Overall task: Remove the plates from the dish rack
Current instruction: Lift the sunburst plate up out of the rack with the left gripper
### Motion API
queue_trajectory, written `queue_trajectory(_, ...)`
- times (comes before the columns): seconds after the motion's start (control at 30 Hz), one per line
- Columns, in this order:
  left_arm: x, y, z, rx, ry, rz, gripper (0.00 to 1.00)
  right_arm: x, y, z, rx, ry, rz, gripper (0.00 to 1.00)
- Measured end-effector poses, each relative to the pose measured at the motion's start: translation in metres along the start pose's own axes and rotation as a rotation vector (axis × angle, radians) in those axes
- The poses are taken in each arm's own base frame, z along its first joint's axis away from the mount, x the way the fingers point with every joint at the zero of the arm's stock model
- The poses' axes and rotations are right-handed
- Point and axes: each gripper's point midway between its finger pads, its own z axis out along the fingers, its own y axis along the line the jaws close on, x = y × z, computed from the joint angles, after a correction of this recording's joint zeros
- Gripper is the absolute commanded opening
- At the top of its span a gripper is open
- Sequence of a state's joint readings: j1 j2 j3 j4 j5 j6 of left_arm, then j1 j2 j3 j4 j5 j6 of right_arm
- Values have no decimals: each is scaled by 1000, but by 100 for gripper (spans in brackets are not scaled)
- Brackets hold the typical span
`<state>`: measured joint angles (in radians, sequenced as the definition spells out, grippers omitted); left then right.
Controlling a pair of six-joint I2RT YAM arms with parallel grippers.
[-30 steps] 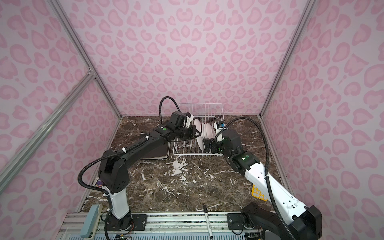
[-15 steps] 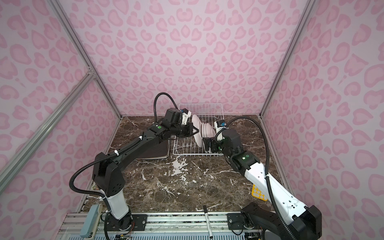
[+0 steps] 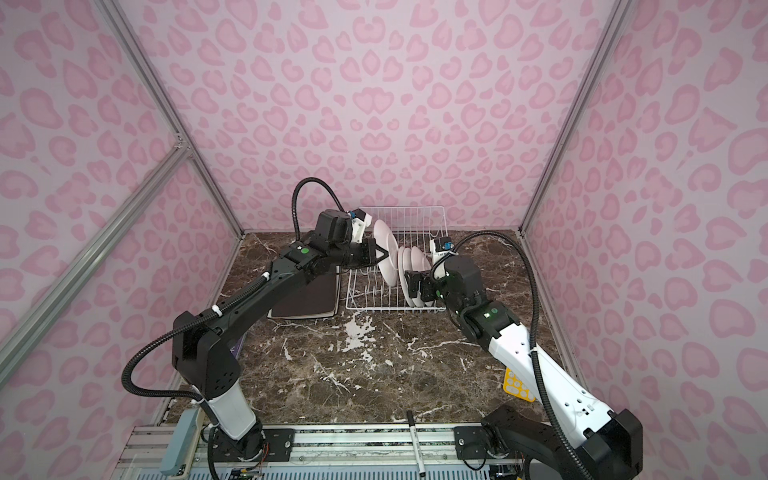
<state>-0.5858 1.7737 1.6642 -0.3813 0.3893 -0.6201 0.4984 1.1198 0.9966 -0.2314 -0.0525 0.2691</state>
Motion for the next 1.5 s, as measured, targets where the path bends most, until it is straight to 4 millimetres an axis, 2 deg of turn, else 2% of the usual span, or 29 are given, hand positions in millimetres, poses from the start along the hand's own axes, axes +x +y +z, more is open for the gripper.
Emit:
queue_trajectory(0.37, -23, -9, -36, 13, -81, 39, 4, -6, 0, -2, 1, -10, 20, 99)
queue_trajectory(0.6, -42, -19, -70, -25, -187, 184, 3, -15, -3, -4, -5, -27, 50, 99)
queue_trajectory(0.8, -50, -29, -99, -54, -275, 372, 4, -24, -17, -4, -9, -31, 130, 99)
queue_trajectory(1.03, -44, -28, -115, -111, -300, 588, 3, -20, -23, 3, -63, 9, 233, 99)
queue_trajectory(1.17, -37, -24, -117, -162, -298, 718, 4, -21, -22, 6, -98, 25, 279, 99)
queue_trajectory(1.37, -11, -24, -113, -223, -267, 1012, 4, -29, -22, 6, -144, 29, 358, 99)
queue_trajectory(1.5, 7, -16, -105, -271, -222, 1199, 4, -37, -20, 8, -179, 22, 392, 99)
